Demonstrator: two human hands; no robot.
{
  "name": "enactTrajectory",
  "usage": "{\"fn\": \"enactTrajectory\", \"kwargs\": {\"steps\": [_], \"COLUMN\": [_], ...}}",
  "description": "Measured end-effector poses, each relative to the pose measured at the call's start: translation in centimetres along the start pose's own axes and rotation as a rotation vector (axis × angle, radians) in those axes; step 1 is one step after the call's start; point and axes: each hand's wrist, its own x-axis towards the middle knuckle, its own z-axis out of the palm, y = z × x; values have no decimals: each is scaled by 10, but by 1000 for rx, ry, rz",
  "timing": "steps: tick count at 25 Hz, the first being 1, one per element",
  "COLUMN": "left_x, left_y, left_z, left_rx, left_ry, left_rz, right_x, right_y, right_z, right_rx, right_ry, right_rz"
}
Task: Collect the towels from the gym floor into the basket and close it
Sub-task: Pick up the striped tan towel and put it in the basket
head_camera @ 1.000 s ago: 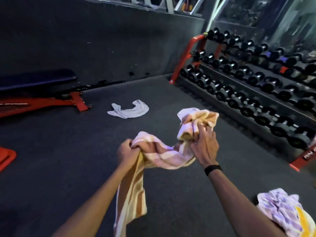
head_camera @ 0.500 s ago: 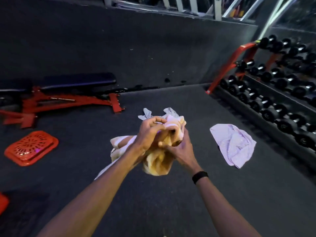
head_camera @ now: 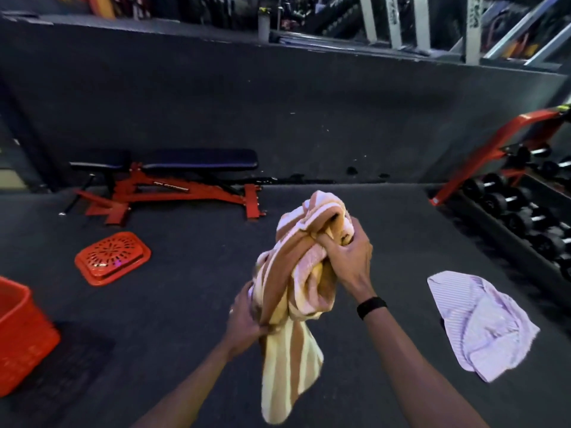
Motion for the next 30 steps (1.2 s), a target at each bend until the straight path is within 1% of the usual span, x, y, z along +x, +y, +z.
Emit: {"fn": "enactTrajectory", "kwargs": {"steps": [1, 2, 4, 6, 9, 11, 12, 14, 15, 17, 19, 21, 22, 24, 26, 28, 30], "left_x": [-4, -8, -8, 3, 35, 58, 71, 102, 118, 146, 167, 180, 186, 202, 212, 214, 217], "left_y": [-13, -19, -27, -29, -26, -15, -3, 22, 37, 68, 102, 129, 134, 123, 103, 88, 77], "left_z": [2, 3, 5, 0, -32, -64, -81, -115, -132, -163, -183, -195, -202, -227, -254, -280, -305], "left_rx": [14, -29, -191, -222, -365, -441, -504, -568, -569, -502, -421, -378, -384, -456, -509, -584, -643], "left_ry": [12, 9, -12, 69, 312, 533, 628, 717, 730, 733, 654, 552, 528, 558, 586, 629, 652], "left_rz": [-72, -140, -237, -314, -461, -522, -517, -409, -341, -225, -101, 26, 88, 146, 115, 72, 42], "right_x": [6, 13, 24, 35, 56, 72, 79, 94, 102, 118, 128, 129, 129, 130, 131, 129, 128], "right_y": [-1, -2, -2, 4, 15, 20, 23, 29, 31, 30, 17, 0, -8, -24, -37, -47, -55], "right_z": [2, 5, 12, 19, 26, 39, 48, 77, 97, 144, 195, 243, 263, 304, 337, 368, 397], "right_rx": [31, 64, 115, 100, 5, -106, -175, -328, -400, -489, -528, -486, -416, -265, -170, -121, -123], "right_ry": [-13, -28, -63, -83, -68, -43, -24, 7, 9, -18, -69, -144, -184, -254, -353, -528, -693], "right_rz": [-12, -21, -14, -11, -19, -55, -75, -112, -125, -161, -196, -193, -186, -173, -144, -108, -136]}}
